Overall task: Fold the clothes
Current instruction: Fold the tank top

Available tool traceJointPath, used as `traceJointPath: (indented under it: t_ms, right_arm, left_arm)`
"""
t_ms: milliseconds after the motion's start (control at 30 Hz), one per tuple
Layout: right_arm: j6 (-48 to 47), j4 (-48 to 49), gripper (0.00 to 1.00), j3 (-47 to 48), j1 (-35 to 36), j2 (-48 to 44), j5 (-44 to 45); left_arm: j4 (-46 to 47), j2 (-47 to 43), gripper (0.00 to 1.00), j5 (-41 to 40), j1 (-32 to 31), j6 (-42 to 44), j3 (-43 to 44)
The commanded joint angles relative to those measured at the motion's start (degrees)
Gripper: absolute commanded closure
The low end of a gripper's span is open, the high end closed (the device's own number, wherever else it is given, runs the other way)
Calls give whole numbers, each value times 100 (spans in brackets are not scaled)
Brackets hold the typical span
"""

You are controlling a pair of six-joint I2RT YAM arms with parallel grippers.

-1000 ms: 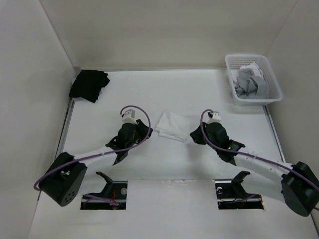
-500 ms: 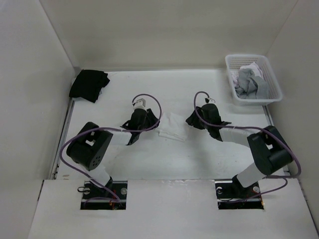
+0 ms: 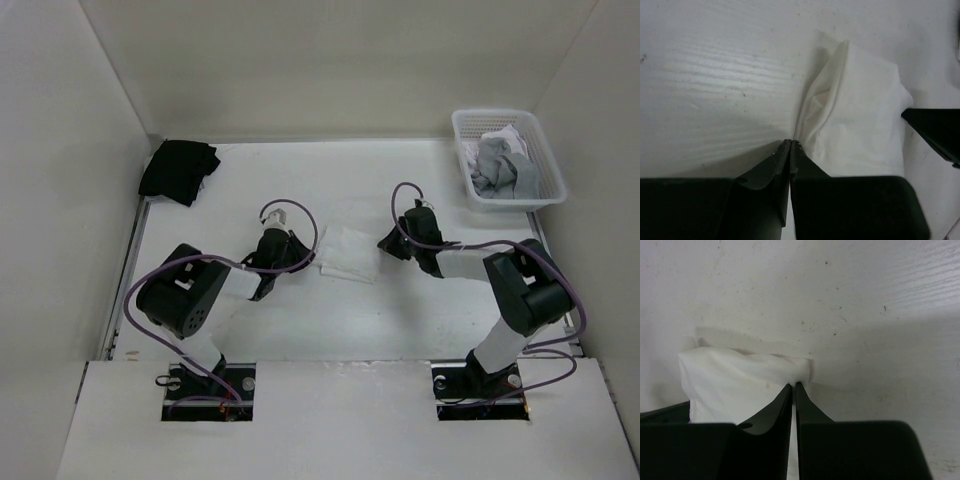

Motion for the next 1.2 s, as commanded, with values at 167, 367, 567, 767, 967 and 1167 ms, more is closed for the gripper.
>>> traceJointPath:
  t_ms: [167, 367, 567, 767, 967, 1167]
  right_arm:
    - [-36, 401, 91, 227, -224, 201, 34]
    - [-194, 340, 58, 183, -180, -316, 24]
    - [-308, -47, 59, 60, -31, -985, 77]
    - [-388, -214, 58, -19, 163, -907, 288]
    - [-388, -372, 58, 33, 163, -599, 394]
    - [-335, -618, 62, 191, 110, -432, 403]
  left_arm:
    - [545, -698, 98, 14, 38, -756, -903]
    - [142, -1559, 79, -231, -32, -511, -807]
    - [-264, -1157, 64, -566, -340, 246, 115]
    - [-966, -638, 67, -539, -480, 377, 600]
    - [-1029, -357, 69, -566, -595, 483, 766]
    - [-1046, -93, 80, -504, -621, 475, 890]
